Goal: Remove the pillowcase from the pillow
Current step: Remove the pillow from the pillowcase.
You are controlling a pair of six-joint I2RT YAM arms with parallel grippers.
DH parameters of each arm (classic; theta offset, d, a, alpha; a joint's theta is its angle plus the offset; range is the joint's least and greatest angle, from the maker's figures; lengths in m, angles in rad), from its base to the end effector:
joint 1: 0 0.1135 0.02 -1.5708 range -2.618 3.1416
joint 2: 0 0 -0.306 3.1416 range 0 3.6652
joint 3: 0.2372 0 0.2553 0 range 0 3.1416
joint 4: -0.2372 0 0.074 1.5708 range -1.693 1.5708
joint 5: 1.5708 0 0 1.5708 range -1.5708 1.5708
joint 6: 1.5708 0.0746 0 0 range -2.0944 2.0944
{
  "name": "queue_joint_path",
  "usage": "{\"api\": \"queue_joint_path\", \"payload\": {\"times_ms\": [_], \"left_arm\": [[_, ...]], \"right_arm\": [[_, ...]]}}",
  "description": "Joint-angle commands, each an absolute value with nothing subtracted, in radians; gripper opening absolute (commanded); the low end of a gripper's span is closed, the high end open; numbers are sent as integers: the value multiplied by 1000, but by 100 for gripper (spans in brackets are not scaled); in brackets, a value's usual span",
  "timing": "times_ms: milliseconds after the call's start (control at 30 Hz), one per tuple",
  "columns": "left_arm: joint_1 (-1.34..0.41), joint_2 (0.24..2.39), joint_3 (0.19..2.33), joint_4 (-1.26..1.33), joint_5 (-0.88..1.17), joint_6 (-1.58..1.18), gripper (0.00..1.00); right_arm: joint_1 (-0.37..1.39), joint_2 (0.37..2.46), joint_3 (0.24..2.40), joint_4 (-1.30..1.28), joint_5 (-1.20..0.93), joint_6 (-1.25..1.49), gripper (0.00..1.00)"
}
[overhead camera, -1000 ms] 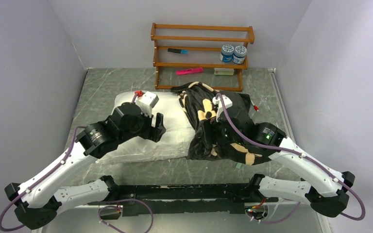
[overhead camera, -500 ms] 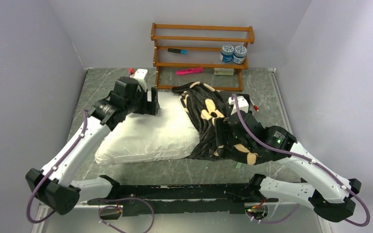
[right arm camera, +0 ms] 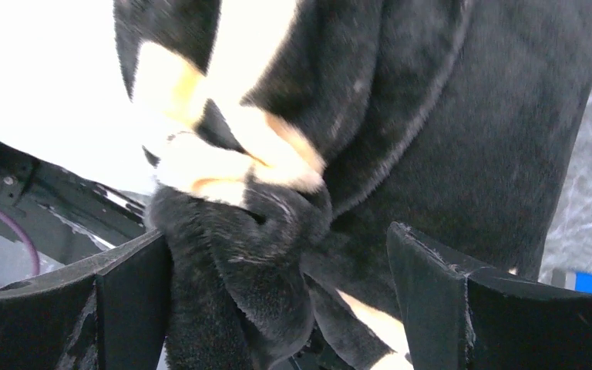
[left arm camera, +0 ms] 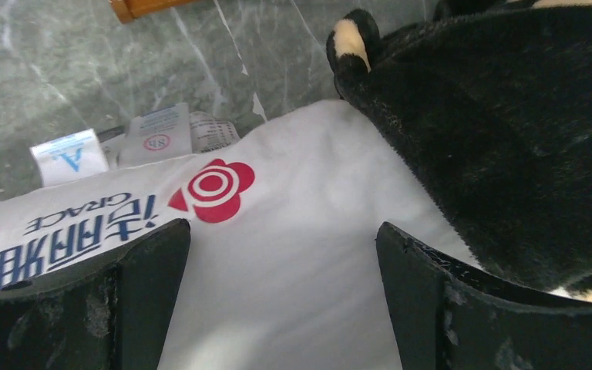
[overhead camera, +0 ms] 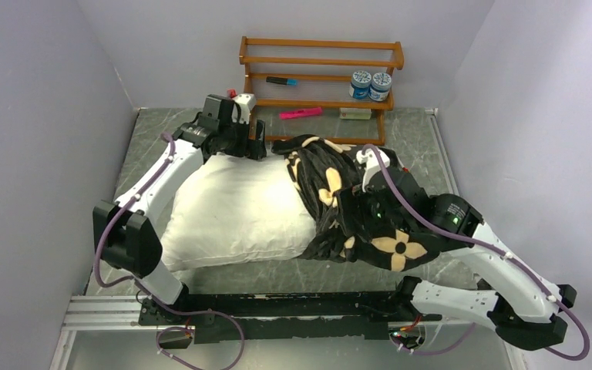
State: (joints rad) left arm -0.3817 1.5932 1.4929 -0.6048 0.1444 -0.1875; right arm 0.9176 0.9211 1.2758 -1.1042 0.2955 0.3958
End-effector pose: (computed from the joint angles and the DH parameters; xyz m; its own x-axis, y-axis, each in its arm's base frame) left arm 0.3601 -0.1561 0.3585 -0.6786 0.0736 -0.7308 0.3500 0.9072 -0.2336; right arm 0.1103 0.1084 0.4006 -0.6250 -0.2098 -0.7519 -0.4218 0.9012 0.0992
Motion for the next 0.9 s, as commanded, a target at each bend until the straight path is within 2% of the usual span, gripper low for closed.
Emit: {"api": "queue_joint_path", "payload": {"times_ms": [0, 233, 600, 867], "left_arm": [[-379, 1613, 1525, -599, 246, -130, 95], [-379, 1540, 1424, -619, 304, -122, 95], [-380, 1374, 1245, -657, 372, -148, 95], [-385, 1301, 1177, -686, 394, -153, 95]], "right_arm": [[912, 995, 1418, -1036, 271, 313, 100], [912, 1235, 1650, -1069, 257, 211, 100], [870, 1465, 1743, -870, 184, 70, 100], [794, 1666, 1832, -852, 116, 8, 100]]}}
